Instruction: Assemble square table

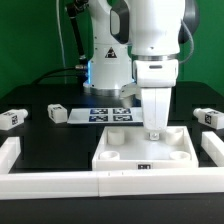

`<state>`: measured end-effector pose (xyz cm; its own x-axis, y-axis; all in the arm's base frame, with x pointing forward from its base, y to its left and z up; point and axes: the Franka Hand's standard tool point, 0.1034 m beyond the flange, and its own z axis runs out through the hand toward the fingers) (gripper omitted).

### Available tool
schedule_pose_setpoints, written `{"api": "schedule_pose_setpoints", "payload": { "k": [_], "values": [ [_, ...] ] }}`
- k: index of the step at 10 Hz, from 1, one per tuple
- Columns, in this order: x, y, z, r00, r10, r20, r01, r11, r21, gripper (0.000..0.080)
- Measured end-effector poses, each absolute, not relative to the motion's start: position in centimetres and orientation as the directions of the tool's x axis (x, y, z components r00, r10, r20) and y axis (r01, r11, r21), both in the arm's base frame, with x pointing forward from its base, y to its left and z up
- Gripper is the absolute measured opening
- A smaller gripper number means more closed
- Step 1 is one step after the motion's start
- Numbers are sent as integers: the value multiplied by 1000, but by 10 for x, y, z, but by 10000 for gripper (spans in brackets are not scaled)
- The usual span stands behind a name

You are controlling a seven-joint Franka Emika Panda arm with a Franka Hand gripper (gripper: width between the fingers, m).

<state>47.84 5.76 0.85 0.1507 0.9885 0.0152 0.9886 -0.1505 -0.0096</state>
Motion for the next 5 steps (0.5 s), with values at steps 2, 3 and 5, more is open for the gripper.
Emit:
{"api": "schedule_pose_setpoints", "payload": {
  "k": [2, 3, 5],
  "values": [
    [479, 57, 8, 141, 990, 15, 990, -141, -9, 58],
    [481, 53, 8, 14, 1000, 17, 1000, -14, 0, 58],
    [485, 71, 6, -32, 999, 31, 999, 31, 12, 58]
  ]
}}
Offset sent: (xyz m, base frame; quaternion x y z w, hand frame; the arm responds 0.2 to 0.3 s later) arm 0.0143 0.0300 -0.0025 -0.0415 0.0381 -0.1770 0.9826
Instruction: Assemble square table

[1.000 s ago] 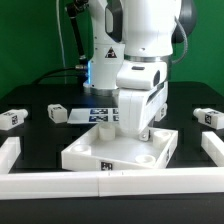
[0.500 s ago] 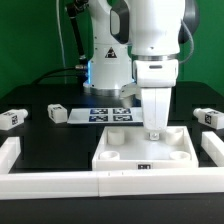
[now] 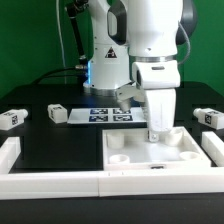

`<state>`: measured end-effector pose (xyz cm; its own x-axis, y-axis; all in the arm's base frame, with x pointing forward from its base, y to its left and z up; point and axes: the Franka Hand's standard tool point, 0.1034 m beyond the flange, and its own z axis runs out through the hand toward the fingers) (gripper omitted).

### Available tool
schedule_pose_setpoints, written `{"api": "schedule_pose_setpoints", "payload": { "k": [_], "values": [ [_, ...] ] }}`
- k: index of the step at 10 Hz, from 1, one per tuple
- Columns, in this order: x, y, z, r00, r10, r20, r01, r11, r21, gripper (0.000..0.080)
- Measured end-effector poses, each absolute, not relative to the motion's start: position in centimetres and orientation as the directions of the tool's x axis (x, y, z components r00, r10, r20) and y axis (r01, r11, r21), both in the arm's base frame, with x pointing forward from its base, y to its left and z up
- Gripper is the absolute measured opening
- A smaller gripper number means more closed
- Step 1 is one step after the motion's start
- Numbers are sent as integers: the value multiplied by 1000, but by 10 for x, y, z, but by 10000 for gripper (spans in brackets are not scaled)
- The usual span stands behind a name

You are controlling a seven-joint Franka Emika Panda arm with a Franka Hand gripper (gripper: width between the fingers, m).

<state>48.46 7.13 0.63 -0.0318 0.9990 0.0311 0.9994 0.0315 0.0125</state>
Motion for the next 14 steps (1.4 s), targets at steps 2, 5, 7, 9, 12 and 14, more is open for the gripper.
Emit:
{"api": "schedule_pose_setpoints", "payload": {
  "k": [2, 5, 7, 9, 12, 14],
  "values": [
    [487, 86, 6, -27, 999, 38, 999, 26, 33, 61],
    [490, 85, 6, 6, 999, 34, 999, -7, 32, 61],
    [490, 85, 6, 7, 999, 34, 999, -8, 31, 225],
    [490, 84, 5, 7, 999, 34, 1000, -8, 30, 411],
    [489, 84, 5, 8, 999, 34, 1000, -9, 30, 637],
    [489, 84, 5, 8, 999, 34, 1000, -9, 29, 647]
  ]
}}
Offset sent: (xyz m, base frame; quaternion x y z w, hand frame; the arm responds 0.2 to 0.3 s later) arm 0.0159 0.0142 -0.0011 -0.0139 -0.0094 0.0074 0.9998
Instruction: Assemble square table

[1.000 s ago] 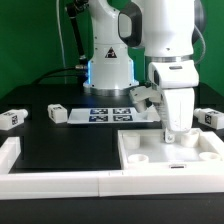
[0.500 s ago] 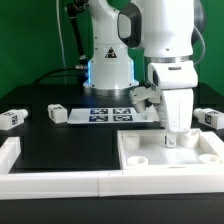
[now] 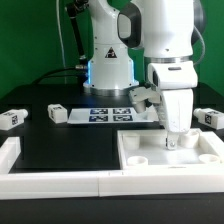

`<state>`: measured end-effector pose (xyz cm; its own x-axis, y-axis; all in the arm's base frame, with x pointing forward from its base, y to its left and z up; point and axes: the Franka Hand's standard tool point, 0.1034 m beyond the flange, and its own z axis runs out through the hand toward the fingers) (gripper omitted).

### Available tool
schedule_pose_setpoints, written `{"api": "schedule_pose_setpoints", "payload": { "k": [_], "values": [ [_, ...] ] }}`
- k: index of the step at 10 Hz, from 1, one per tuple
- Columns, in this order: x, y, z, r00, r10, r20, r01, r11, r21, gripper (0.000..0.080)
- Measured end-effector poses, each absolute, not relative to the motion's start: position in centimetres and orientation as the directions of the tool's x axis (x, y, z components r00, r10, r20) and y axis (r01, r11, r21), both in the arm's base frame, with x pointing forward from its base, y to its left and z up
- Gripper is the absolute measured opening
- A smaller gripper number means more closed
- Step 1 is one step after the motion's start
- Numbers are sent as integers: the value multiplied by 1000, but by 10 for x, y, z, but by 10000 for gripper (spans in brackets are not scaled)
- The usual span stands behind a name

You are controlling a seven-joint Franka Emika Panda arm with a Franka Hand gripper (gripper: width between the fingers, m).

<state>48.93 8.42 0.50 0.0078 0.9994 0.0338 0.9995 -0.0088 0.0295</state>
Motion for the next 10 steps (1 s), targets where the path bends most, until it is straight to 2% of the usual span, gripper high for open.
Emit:
{"api": "schedule_pose_setpoints", "payload": {
  "k": [3, 4, 6, 8, 10],
  "values": [
    [489, 84, 5, 8, 999, 34, 1000, -9, 29, 649],
    [488, 86, 7, 57, 998, 38, 998, -58, 34, 649],
    [472, 107, 28, 196, 980, 39, 979, -197, 54, 649],
    [467, 131, 46, 253, 966, 52, 964, -256, 75, 649],
    [461, 174, 62, 517, 854, 64, 852, -520, 58, 649]
  ]
}}
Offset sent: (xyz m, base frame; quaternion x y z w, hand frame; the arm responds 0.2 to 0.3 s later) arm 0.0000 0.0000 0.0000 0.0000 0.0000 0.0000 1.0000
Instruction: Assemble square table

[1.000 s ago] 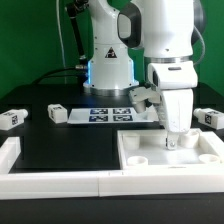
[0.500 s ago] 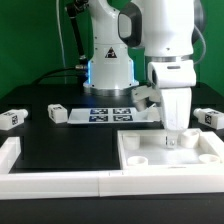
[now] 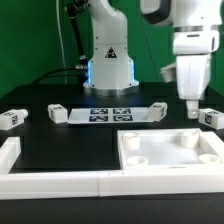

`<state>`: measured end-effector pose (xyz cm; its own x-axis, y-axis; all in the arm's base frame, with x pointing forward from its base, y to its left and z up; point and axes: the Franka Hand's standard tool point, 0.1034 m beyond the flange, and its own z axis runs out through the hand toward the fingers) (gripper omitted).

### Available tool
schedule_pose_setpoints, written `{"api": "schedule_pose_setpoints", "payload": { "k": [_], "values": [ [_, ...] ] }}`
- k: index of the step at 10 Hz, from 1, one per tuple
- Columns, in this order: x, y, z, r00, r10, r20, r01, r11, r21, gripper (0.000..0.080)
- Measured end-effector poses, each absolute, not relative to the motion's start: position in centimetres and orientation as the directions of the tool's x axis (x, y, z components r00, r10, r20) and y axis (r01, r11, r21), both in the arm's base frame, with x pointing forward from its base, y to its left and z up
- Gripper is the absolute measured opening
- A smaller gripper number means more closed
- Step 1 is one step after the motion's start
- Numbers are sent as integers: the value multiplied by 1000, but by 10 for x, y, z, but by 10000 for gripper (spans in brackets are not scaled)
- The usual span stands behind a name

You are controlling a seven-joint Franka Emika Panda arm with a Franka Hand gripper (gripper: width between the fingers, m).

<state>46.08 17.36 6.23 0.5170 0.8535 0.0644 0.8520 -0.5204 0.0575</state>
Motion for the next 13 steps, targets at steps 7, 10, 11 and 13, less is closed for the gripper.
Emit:
{"api": "schedule_pose_setpoints", "payload": {
  "k": [7, 10, 11, 13],
  "values": [
    [451, 222, 62, 867, 493, 71, 493, -870, 5, 649],
    [437, 243, 57, 930, 362, 65, 364, -931, -34, 649],
    [437, 241, 57, 930, 364, 47, 366, -930, -30, 649],
    [435, 239, 55, 928, 371, 28, 371, -928, -25, 649]
  ]
}}
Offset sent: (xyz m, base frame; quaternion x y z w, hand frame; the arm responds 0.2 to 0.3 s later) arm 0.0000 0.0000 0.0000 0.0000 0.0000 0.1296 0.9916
